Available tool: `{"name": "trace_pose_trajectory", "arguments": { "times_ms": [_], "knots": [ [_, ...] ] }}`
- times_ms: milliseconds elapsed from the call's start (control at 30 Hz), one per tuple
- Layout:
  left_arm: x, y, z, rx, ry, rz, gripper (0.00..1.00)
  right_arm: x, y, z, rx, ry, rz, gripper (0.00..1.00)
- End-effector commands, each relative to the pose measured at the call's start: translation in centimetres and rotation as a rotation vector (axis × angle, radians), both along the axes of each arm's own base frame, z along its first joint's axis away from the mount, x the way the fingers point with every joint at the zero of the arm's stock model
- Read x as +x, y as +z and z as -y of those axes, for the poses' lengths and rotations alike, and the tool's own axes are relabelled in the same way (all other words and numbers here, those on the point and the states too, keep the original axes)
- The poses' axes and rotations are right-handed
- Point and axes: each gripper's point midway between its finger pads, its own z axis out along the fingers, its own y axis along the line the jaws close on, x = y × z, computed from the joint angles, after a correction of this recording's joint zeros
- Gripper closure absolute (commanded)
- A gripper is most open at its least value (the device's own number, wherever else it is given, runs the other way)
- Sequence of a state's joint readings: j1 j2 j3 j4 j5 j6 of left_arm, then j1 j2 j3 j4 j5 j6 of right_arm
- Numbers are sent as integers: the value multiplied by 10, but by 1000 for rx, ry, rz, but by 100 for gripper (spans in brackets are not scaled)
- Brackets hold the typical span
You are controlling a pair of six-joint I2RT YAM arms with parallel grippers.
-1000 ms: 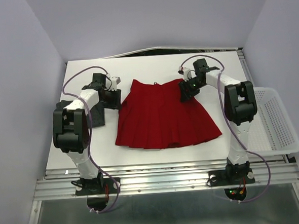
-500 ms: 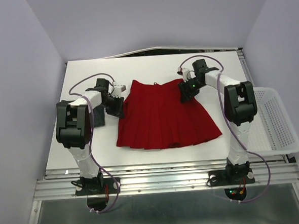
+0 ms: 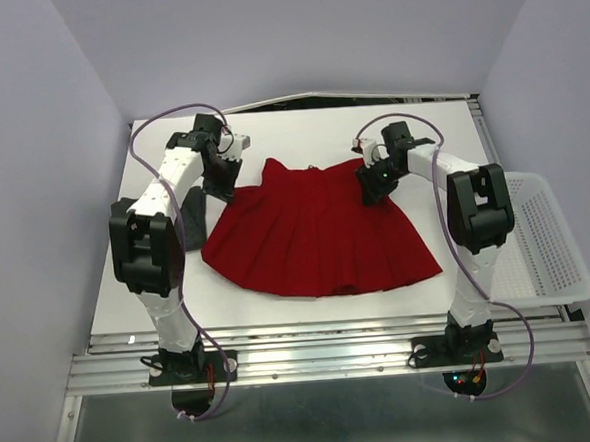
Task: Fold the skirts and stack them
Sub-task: Flatten the skirt out
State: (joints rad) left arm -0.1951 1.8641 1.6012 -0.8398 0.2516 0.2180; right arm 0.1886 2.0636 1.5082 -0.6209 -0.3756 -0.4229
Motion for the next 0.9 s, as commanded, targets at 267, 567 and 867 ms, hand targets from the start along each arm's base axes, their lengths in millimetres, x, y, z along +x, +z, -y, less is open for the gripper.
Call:
{"name": "trace_pose_trajectory", "arguments": {
  "times_ms": [267, 567, 867],
  "knots": [
    [0, 37, -40, 213, 80, 86, 46, -44, -20, 31, -160, 3, -148, 51],
    [-44, 20, 38, -34, -181, 69, 54, -157, 15, -20, 113, 304, -423, 56],
    [-63, -61, 80, -84, -209, -125, 59, -63, 103, -58, 385, 154, -200, 52]
  ]
}}
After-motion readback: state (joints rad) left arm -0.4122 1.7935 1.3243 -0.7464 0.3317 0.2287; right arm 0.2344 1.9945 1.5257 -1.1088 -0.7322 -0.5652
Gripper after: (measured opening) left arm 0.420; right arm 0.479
